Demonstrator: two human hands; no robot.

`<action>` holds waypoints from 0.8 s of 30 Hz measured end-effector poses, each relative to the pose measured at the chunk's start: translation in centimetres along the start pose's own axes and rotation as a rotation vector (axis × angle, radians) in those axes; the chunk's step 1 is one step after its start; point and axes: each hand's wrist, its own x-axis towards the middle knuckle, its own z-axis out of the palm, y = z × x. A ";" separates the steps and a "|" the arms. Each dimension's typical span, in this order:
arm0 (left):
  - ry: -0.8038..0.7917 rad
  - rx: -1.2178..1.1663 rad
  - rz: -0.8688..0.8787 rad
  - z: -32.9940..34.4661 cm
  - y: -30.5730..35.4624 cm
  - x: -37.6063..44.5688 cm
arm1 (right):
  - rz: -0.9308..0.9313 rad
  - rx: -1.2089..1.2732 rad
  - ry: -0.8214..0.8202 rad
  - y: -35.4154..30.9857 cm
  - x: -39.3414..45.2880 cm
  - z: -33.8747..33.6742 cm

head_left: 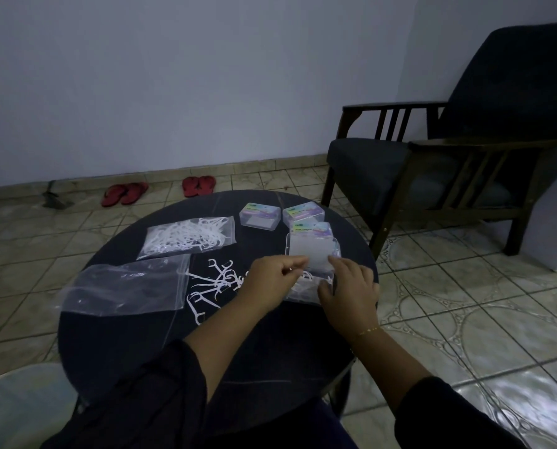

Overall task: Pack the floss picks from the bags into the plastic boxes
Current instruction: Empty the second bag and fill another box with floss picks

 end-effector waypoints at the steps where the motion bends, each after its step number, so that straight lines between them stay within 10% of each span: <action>1: 0.004 0.003 -0.006 0.0 -0.1 -0.1 | 0.001 0.023 0.026 0.0 -0.1 -0.1; 8: -0.033 0.728 0.157 -0.2 -1.1 -0.4 | -0.187 -0.150 -0.002 0.4 -0.6 0.7; 24: 0.118 0.655 0.080 -4.1 -3.9 -2.9 | -0.265 -0.175 -0.097 -1.6 -0.6 0.0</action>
